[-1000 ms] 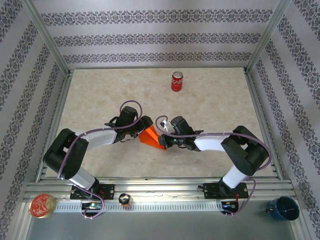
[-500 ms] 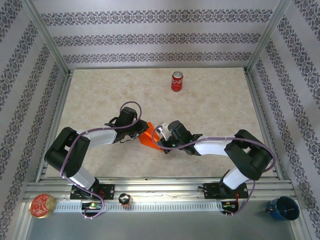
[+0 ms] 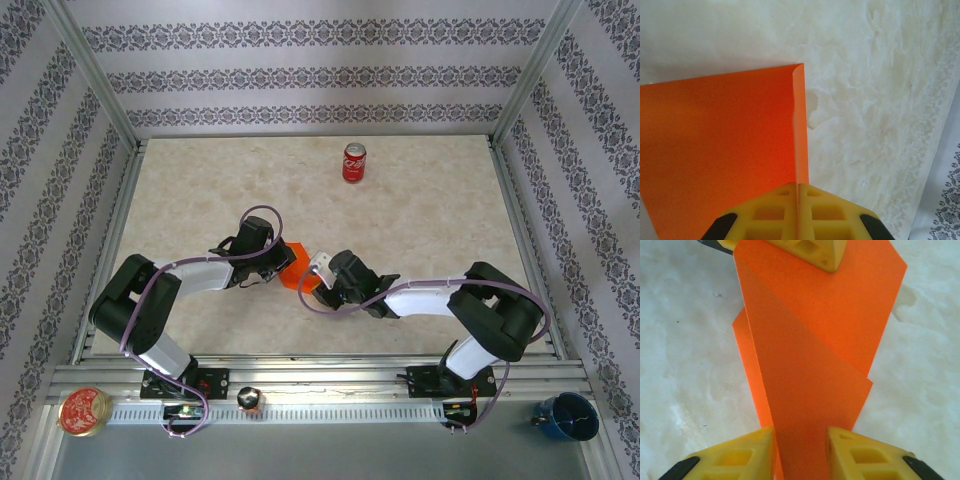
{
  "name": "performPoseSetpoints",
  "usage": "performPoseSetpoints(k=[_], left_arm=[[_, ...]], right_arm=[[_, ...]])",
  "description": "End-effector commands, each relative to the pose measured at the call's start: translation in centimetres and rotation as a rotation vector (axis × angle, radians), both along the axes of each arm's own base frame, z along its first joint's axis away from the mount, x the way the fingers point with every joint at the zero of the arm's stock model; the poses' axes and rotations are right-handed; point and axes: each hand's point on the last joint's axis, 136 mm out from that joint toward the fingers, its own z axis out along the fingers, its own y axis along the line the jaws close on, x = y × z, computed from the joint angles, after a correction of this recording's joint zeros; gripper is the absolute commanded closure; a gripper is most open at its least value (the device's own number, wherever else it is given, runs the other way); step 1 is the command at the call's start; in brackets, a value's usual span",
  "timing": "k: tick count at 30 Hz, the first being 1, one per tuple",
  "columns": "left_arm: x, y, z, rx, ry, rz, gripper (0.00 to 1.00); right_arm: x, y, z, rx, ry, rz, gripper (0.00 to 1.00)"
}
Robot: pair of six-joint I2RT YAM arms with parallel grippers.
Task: Fold a paper plane with a square sheet of paper (pick it up from the middle)
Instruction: Fourth fold the wing at the center of the table.
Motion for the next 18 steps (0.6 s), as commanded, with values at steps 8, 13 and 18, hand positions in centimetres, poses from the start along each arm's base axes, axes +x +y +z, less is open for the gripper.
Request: performPoseSetpoints(k=[8,13,18], left_arm=[[0.6,0.1,0.6,-0.040,-0.025,0.014,0.95],[0.6,0.1,0.6,-0.037,-0.024,0.015,0.95],[0.5,0.2,0.4,-0.032,-0.021,0.018,0.95]], right_arm=[[0.3,0.1,-0.9,-0.057,-0.039,-0.008,0.75],[0.2,0.3,-0.6,-0.037,-0.028,-0.017,0.76],[0.0,0.8,0.2,0.005,-0.019,-0.013,0.78]])
